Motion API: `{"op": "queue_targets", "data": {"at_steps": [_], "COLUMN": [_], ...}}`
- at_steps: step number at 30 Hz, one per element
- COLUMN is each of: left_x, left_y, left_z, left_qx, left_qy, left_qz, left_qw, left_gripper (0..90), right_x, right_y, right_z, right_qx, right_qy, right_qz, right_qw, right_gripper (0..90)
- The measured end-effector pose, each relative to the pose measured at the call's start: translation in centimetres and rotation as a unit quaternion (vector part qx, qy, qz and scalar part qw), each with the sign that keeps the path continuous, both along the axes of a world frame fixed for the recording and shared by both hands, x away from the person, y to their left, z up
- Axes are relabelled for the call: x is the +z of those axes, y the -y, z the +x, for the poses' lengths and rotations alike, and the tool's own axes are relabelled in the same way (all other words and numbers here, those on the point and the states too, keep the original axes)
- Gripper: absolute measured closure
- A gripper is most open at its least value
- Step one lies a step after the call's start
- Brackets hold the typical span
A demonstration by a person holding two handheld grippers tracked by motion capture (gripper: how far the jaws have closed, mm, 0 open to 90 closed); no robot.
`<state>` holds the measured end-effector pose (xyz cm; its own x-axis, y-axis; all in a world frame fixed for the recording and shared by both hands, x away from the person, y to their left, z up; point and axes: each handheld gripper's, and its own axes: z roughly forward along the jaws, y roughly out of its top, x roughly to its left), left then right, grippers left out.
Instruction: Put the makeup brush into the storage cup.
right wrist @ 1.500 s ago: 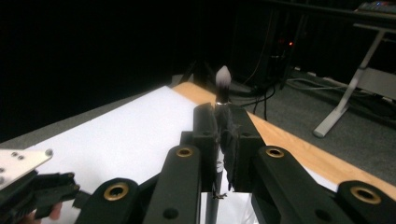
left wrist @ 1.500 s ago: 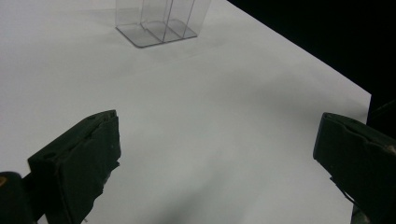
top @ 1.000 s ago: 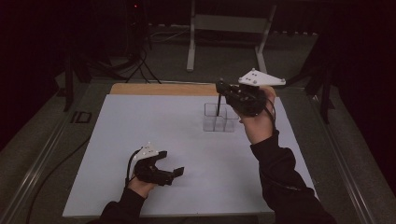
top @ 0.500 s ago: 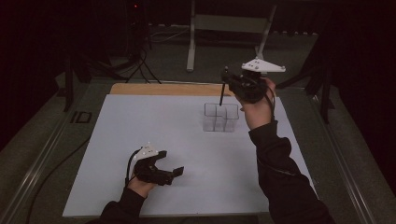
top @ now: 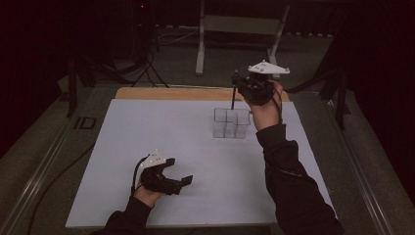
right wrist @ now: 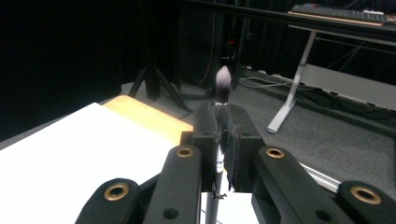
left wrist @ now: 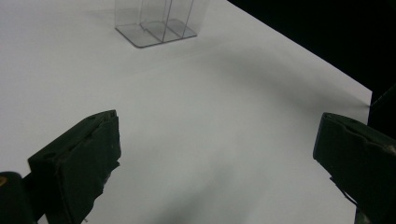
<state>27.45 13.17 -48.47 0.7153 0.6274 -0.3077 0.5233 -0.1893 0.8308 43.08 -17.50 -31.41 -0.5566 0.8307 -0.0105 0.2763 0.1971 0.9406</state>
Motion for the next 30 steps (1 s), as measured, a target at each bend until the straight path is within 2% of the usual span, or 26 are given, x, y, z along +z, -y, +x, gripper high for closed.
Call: {"op": "queue_targets", "data": {"at_steps": [5,30], "left_x": [0.0,0.1], "left_y": [0.0,-0.1], "left_z": [0.0,0.0], "left_qx": [0.000,-0.001], "left_qy": [0.000,-0.001], "left_qz": [-0.001,-0.004], "left_qw": [1.0000,1.0000], "left_gripper": [1.8,1.8], "right_x": [-0.7,-6.1], "right_y": [0.4,0.2], "right_z": [0.7,2.9], "right_qx": [-0.006,-0.027], "right_qy": [-0.015,-0.081], "right_qz": [0.014,0.007], "right_qw": [0.9998,0.9963], "right_gripper": [84.0,84.0]}}
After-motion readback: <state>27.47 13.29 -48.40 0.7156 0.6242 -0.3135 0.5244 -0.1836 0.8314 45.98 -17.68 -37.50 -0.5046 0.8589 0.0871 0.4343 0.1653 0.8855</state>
